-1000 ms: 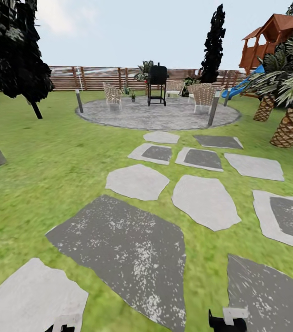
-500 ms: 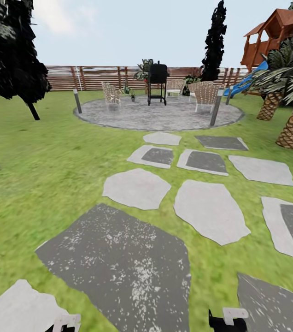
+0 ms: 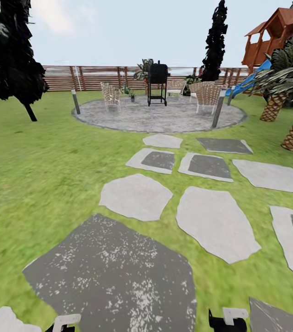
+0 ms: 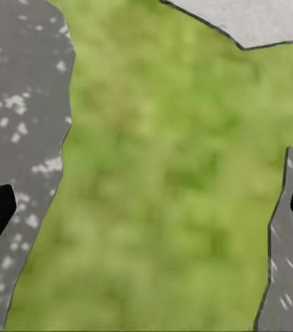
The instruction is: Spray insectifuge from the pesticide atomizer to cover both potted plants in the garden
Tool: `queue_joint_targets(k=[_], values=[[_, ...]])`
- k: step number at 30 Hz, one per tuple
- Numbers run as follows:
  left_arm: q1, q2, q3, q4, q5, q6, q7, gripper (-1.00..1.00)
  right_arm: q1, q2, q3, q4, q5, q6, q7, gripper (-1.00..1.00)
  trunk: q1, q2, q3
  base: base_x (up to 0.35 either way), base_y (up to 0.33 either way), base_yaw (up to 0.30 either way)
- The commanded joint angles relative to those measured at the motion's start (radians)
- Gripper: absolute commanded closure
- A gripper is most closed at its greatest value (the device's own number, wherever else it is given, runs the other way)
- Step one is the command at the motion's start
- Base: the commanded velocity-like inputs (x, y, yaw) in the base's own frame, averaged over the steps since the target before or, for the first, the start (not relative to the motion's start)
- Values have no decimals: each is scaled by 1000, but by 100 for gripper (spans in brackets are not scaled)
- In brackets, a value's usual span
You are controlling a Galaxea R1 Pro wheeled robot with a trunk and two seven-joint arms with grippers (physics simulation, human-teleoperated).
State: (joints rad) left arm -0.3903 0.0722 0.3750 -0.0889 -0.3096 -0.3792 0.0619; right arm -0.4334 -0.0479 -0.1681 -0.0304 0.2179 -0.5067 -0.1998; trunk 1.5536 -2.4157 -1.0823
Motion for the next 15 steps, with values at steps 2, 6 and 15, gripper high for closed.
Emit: queue_joint_targets(k=[2, 6, 15], values=[[-1, 0, 4, 1, -11, -3, 6, 100, -1, 0, -7, 1, 11, -3, -4, -100, 0, 0, -1, 338, 0, 0], [-1, 0, 3, 2, -11, -3, 6, 100, -1, 0, -7, 1, 11, -3, -4, -100, 0, 0, -1, 338, 0, 0], [-1, 0, 3, 2, -11, -3, 6, 100, -1, 0, -7, 1, 11, -3, -4, -100, 0, 0, -1, 338, 0, 0]])
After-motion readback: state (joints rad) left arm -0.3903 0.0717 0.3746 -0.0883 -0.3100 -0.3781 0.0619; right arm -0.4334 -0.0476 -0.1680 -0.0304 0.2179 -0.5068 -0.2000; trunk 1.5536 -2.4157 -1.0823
